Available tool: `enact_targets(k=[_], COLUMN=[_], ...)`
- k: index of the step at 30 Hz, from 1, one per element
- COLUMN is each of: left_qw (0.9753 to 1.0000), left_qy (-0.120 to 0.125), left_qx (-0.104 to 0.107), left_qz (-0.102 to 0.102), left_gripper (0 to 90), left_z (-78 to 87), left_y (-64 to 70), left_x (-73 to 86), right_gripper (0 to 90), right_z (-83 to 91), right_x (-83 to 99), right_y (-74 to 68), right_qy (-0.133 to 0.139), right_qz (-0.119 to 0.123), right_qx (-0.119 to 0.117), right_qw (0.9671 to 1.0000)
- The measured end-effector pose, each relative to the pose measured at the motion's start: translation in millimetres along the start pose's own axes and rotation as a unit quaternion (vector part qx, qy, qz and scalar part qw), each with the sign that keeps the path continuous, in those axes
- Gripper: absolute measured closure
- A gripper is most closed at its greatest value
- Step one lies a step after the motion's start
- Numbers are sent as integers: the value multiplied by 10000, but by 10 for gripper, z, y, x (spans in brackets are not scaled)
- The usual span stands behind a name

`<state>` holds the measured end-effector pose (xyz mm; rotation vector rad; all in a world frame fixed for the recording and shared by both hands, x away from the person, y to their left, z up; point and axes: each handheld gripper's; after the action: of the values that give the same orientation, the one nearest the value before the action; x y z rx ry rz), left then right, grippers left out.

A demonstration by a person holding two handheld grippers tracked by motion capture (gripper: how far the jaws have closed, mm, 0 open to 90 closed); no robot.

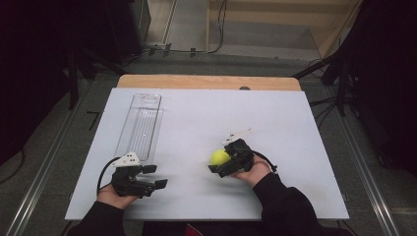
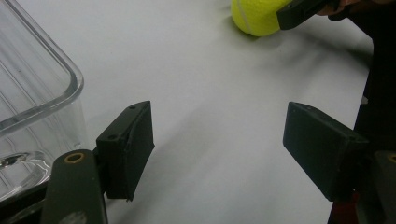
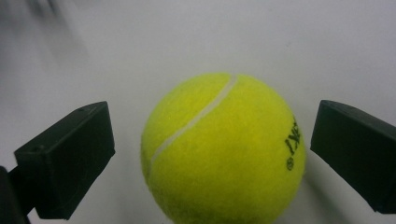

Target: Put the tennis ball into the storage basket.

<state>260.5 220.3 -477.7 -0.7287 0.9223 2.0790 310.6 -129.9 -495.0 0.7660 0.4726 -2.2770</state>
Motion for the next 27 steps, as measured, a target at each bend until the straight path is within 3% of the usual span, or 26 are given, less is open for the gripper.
enact_targets(k=[9, 12, 14, 18, 27], left_qw=[10000, 10000, 10000, 10000, 10000], left_qy=[-1, 0, 11, 4, 9], left_qx=[7, 11, 9, 6, 2], left_qz=[-1, -12, -9, -3, 2], left_gripper=[252, 252, 252, 252, 252], left_z=[0, 1, 1, 1, 3], left_y=[-2, -1, -1, -1, -2], left_x=[-1, -2, -2, -2, -1], right_gripper=[53, 195, 232, 238, 239], right_z=[-24, -42, -39, -37, -26], right_x=[44, 73, 78, 75, 73], right_y=[-8, -12, -11, -33, -25], right_qy=[-91, -153, -158, -114, -131], right_qz=[-36, 41, 106, 264, 243], right_qx=[43, 125, 149, 198, 175], right_qw=[9999, 9998, 9997, 9994, 9995])
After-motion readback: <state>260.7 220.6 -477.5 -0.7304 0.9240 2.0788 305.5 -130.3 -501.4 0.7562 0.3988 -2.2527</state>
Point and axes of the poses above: each handheld gripper's, and its own axes: z roughly backward along the jaws, x roughly out of its underside, y roughly to its right, and after that the axes turned 7 degrees about x, right-handed
